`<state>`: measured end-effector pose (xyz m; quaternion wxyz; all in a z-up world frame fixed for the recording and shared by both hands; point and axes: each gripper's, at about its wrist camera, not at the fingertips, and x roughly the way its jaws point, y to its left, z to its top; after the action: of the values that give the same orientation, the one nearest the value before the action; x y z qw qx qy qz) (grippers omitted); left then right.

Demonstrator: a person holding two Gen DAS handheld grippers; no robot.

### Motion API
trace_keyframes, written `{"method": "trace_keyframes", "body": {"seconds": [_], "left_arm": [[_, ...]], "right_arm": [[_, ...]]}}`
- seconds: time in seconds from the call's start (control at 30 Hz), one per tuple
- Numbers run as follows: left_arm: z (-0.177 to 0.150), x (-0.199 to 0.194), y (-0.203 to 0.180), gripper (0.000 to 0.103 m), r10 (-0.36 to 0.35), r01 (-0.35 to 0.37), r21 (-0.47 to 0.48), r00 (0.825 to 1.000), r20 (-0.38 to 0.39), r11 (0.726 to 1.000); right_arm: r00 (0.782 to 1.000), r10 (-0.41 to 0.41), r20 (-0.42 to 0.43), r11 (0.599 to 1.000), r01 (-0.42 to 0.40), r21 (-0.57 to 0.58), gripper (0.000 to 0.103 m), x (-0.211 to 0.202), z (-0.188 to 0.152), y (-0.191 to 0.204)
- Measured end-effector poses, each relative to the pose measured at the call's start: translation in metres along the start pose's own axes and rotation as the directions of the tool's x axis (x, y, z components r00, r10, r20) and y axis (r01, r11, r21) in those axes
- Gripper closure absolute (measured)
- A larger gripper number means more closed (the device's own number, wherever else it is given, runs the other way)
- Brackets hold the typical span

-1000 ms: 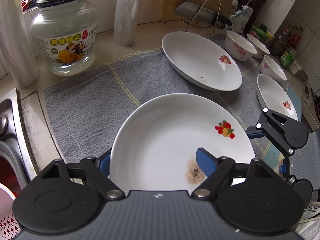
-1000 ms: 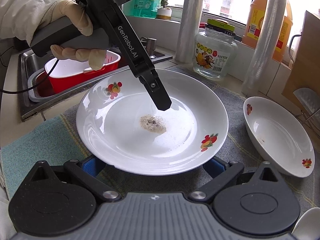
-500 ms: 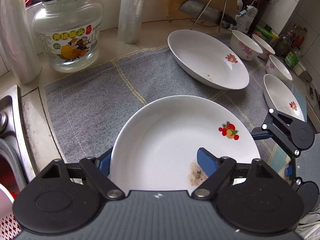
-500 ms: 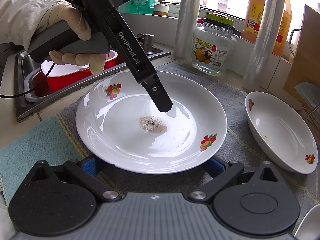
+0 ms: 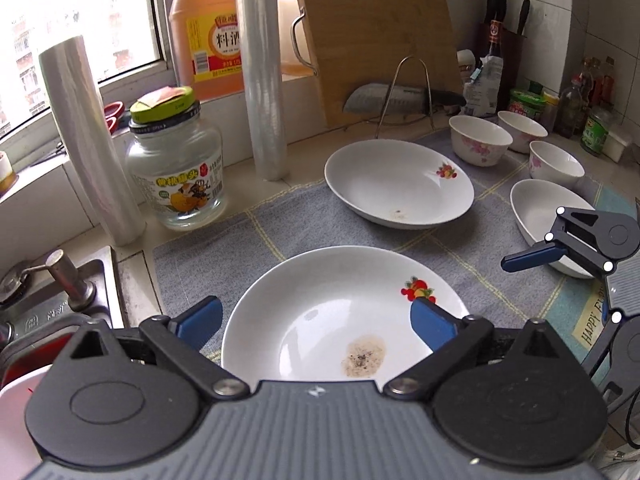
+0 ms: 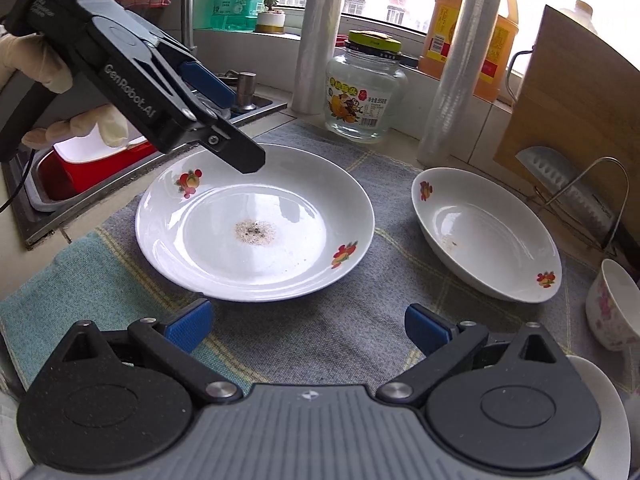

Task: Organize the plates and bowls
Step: 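Lower the stained plate beside the sink and open the left tool, then move the right tool to the rim of the large white plate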

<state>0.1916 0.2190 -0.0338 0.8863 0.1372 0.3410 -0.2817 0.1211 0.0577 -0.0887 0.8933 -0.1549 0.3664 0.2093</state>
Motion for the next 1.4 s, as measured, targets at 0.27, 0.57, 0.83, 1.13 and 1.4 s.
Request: {"method": "trace_keyframes", "body": {"seconds": [0.27,0.57,0.83,1.13,1.4], "left_arm": [[-0.004,-0.023,-0.059,0.003,0.049,-0.048,-0.022,0.997,0.063,0.999],[-0.005,-0.028,-0.125,0.002,0.078,-0.072,-0.069,0.993,0.084,0.995],[-0.018,-0.030,-0.169,0.002,0.095,-0.088,-0.110,0.994,0.057,0.990],[-0.025,-0.029,-0.176,0.002,0.054,-0.051,-0.090,0.998,0.039,0.995],[-0.023,-0.015,-0.167,0.002,-0.046,0.049,-0.057,0.998,0.052,0.997]], "right_arm": [[0.998,-0.068,-0.003,0.997,0.068,0.043,0.000,-0.028,-0.016,-0.011],[0.993,-0.114,-0.005,0.991,0.114,0.071,0.000,-0.067,-0.053,-0.037],[0.996,-0.087,0.005,0.994,0.086,0.068,0.000,-0.088,-0.081,-0.060],[0.995,-0.103,0.007,0.990,0.102,0.102,0.000,-0.094,-0.089,-0.063],[0.978,-0.201,-0.049,0.967,0.206,0.151,0.000,-0.095,-0.083,-0.068]]}}
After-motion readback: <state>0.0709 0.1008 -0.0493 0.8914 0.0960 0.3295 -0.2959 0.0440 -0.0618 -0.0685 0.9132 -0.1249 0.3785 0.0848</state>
